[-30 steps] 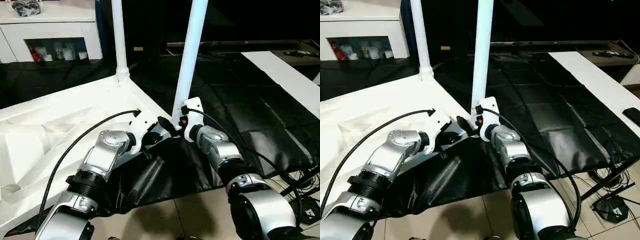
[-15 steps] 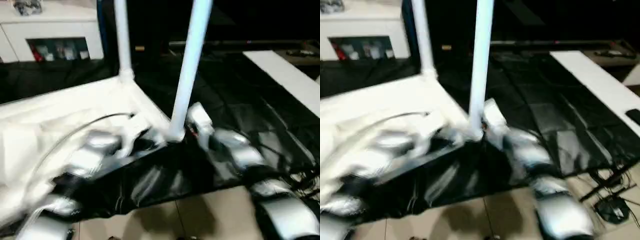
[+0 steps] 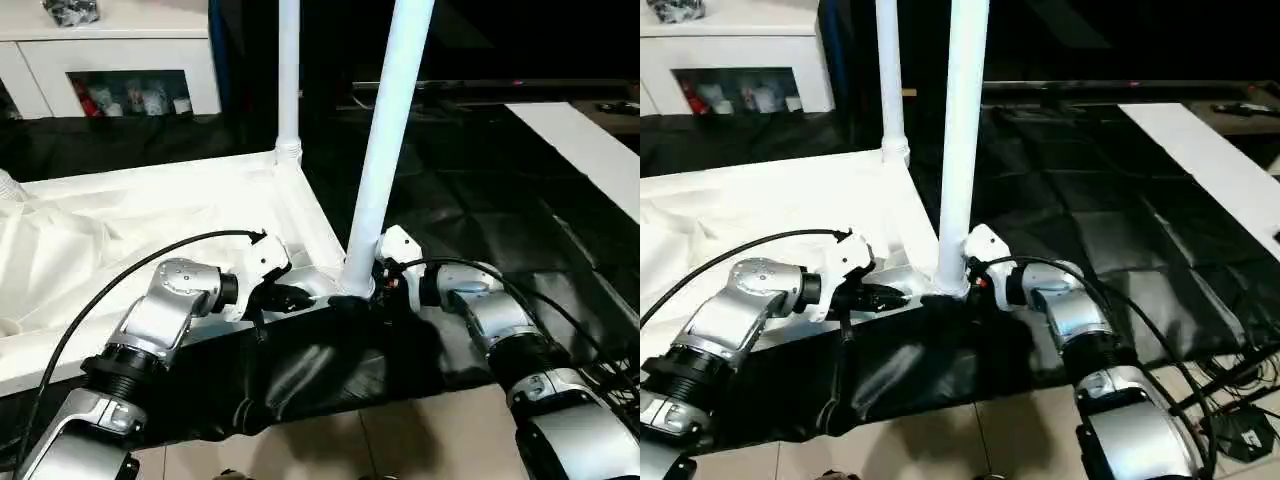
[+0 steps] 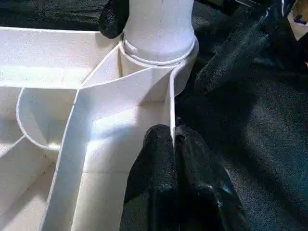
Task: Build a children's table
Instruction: Rotate leg to tighten
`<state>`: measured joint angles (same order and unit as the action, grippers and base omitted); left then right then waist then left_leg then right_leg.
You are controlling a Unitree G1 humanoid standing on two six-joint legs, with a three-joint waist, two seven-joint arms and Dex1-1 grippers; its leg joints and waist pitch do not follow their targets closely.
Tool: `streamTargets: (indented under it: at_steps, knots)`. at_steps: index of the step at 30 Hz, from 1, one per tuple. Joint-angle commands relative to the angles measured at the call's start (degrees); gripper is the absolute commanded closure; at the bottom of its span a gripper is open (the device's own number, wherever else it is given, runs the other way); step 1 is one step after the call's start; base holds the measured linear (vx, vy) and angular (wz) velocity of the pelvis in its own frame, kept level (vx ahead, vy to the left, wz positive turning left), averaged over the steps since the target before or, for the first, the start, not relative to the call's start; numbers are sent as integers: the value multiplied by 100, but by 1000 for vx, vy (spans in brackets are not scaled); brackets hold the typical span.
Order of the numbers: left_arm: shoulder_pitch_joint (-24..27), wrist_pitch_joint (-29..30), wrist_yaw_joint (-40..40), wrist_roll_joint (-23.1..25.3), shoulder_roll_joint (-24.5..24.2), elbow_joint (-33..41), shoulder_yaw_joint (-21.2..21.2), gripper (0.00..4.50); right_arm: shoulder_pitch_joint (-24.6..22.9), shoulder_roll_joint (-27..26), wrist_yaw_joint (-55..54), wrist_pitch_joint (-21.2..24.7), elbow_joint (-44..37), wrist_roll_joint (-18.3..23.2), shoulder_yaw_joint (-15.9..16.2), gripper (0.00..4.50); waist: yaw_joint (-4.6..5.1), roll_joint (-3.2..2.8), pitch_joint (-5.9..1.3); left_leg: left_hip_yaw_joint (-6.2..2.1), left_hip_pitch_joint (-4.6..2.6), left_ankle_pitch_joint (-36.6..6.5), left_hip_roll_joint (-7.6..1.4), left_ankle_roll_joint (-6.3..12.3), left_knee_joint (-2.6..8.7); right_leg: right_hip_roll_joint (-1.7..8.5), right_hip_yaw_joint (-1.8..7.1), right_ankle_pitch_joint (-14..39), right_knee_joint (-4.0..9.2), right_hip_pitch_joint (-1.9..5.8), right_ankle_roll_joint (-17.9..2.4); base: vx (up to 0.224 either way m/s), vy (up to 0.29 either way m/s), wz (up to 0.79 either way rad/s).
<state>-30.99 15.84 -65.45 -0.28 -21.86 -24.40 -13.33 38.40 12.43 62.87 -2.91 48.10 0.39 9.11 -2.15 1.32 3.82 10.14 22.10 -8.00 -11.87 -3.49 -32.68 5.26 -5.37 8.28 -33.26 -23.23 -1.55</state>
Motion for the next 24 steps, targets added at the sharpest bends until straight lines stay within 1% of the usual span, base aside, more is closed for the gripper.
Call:
streamTargets:
  at_steps: [1,3,4,5,8,10,11,12,13,15,18,20,21,24]
  knots:
    - [-197,-199,-65,-135,142,266,-50,450,10,-124,54,7,-7,34,71,4,3,-66,-452,-14,-142,-1962,-163,97,370,272,273,1538,341,260,-1233,0,0,0]
    - [-189,-193,-55,-138,136,275,-47,450,30,-126,13,33,6,63,47,4,-1,-77,-447,-18,-144,-1973,-165,93,373,278,270,1617,341,259,-1222,0,0,0]
    - [-173,-183,-16,-162,124,291,-40,450,57,-124,-68,52,21,83,22,19,2,-67,-444,-21,-147,-2003,-167,78,376,280,269,1682,347,257,-1203,0,0,0]
    - [-168,-181,2,-175,118,296,-38,450,62,-123,-94,54,19,86,16,19,5,-77,-439,-24,-154,-2056,-167,61,379,278,268,1754,354,249,-1184,0,0,0]
    - [-87,-170,38,-190,97,348,-8,450,78,-133,-112,94,36,86,-12,46,2,-69,-434,-23,-165,-2122,-163,43,374,285,271,1899,373,239,-1142,0,0,0]
    - [-54,-164,51,-189,93,371,0,450,78,-132,-155,66,35,76,-25,65,1,-69,-436,-25,-161,-2101,-163,36,375,283,272,1897,369,241,-1130,0,0,0]
    - [-39,-157,69,-188,92,378,9,450,79,-138,-166,80,29,92,-51,65,0,-65,-441,-26,-160,-2074,-165,32,373,286,273,1868,365,247,-1129,0,0,0]
    - [-26,-150,82,-187,92,389,13,450,75,-142,-170,95,20,106,-70,84,2,-66,-441,-27,-156,-2051,-164,37,375,283,272,1843,360,248,-1134,0,0,0]
    - [-12,-141,102,-183,91,395,20,450,69,-137,-171,90,10,102,-73,93,2,-67,-443,-27,-155,-2044,-164,39,373,283,272,1827,358,249,-1136,0,0,0]
    - [7,-145,127,-177,90,397,24,450,48,-117,-188,69,-13,95,-81,99,0,-69,-450,-23,-153,-1967,-163,57,367,278,272,1720,345,256,-1155,0,0,0]
    - [12,-140,156,-179,94,398,27,450,38,-110,-234,71,-21,111,-93,134,-2,-60,-459,-17,-141,-1866,-155,88,359,273,270,1600,329,270,-1176,0,0,0]
    - [17,-135,193,-174,102,393,24,450,31,-110,-274,64,-20,124,-109,156,-4,-57,-459,-13,-144,-1830,-157,100,356,275,271,1579,329,270,-1181,0,0,0]
    - [21,-127,210,-174,105,397,23,450,29,-113,-283,69,-20,131,-122,156,-6,-59,-459,-15,-143,-1831,-158,104,356,277,270,1580,326,272,-1182,0,0,0]
    - [17,-104,288,-140,130,380,11,450,24,-140,-333,47,-1,110,-120,184,-5,-60,-457,-13,-147,-1836,-157,102,353,273,268,1600,328,268,-1182,0,0,0]
